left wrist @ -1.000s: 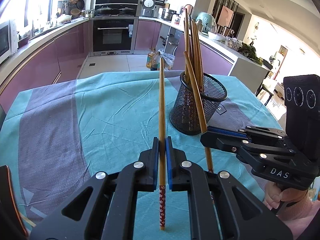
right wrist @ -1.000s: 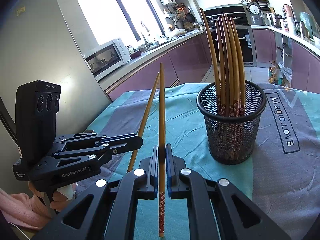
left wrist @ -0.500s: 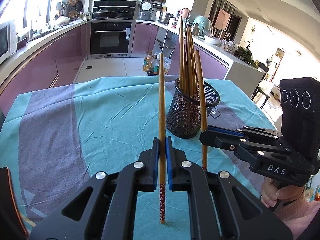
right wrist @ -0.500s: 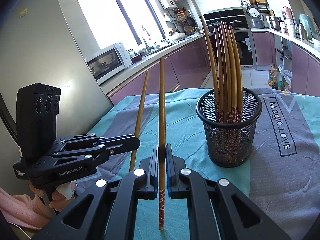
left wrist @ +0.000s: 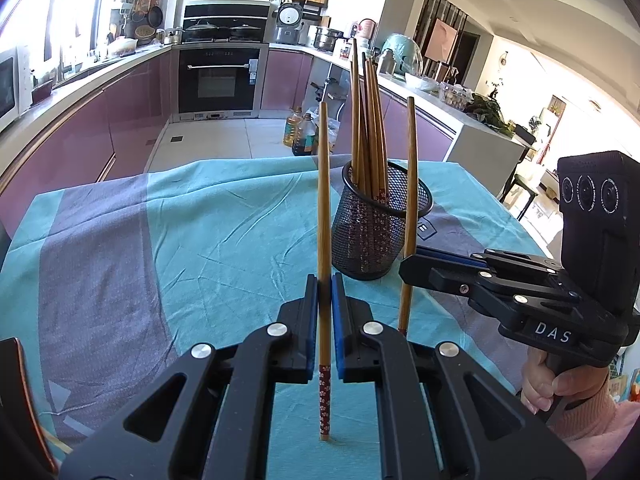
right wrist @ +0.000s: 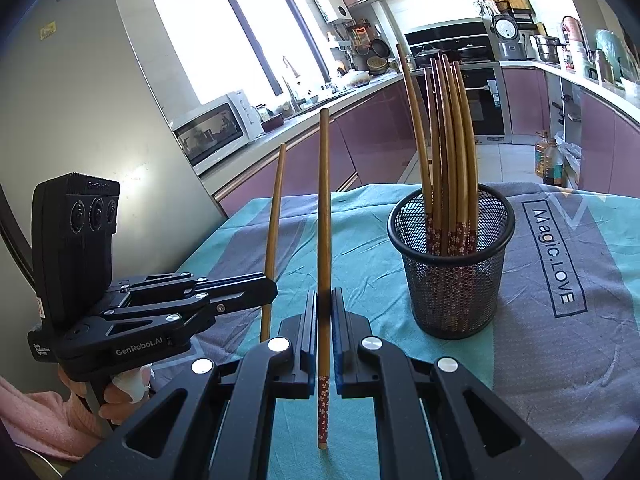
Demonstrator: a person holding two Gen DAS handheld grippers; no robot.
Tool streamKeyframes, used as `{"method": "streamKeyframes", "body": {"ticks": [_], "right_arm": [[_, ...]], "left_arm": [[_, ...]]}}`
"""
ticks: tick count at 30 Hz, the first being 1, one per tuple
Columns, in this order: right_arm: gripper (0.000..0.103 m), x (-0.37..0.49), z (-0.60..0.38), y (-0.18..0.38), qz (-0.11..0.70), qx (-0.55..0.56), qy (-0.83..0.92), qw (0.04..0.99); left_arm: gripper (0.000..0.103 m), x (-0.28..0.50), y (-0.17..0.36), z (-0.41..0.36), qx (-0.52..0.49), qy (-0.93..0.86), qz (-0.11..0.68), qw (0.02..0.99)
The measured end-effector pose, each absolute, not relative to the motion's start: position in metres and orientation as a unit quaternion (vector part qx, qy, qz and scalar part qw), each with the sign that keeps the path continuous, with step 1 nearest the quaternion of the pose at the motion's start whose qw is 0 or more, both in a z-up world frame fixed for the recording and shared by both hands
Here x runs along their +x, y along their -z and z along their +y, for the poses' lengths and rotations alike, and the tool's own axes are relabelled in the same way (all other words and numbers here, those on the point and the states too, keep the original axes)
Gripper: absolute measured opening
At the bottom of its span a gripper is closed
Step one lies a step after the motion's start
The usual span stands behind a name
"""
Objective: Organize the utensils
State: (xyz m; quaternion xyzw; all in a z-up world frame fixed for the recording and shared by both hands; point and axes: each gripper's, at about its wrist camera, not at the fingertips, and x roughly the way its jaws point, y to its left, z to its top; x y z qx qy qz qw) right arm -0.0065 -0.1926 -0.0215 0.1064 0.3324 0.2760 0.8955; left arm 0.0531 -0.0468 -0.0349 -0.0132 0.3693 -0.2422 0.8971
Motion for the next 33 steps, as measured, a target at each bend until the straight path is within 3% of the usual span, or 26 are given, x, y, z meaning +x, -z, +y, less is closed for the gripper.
{"method": "streamKeyframes", "body": {"ticks": [33], "right_arm": [[0.006,-0.012,-0.205,0.015,0.321,0.113,-0.27,0.901]], "left_arm": [[0.008,0.05,0.03,-0.052,-0.008,0.251,0.364,0.897]]}}
